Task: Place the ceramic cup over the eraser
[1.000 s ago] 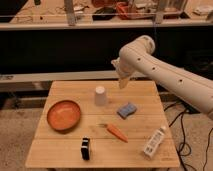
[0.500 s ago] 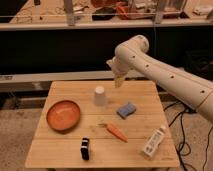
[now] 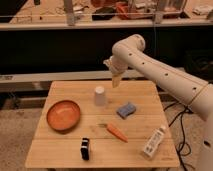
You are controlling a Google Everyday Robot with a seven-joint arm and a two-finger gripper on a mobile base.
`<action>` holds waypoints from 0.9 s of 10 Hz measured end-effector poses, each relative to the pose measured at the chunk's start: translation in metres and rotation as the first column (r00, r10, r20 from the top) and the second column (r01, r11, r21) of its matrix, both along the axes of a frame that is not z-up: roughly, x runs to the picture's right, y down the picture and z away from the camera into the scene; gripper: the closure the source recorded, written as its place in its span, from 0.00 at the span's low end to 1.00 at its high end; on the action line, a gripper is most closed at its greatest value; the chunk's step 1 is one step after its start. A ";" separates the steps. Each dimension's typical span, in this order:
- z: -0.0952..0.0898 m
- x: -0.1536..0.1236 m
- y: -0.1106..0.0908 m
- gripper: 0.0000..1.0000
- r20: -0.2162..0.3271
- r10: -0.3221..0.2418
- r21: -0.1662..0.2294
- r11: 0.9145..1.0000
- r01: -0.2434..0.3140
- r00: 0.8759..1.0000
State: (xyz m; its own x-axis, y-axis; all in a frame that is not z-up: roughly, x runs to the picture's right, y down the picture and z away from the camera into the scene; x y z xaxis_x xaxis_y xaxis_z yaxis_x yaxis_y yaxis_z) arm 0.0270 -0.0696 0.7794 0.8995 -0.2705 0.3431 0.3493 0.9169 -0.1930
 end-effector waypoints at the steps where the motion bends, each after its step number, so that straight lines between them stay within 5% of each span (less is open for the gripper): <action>1: 0.003 -0.005 -0.001 0.20 0.011 -0.012 -0.002 1.000 0.012 1.000; 9: 0.030 -0.031 0.007 0.20 0.046 -0.101 -0.054 0.993 0.103 0.994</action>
State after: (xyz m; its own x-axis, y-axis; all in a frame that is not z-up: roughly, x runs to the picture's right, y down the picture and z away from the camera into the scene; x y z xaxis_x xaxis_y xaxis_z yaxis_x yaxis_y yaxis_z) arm -0.0039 -0.0631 0.8097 0.8521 -0.3394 0.3984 0.4497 0.8641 -0.2258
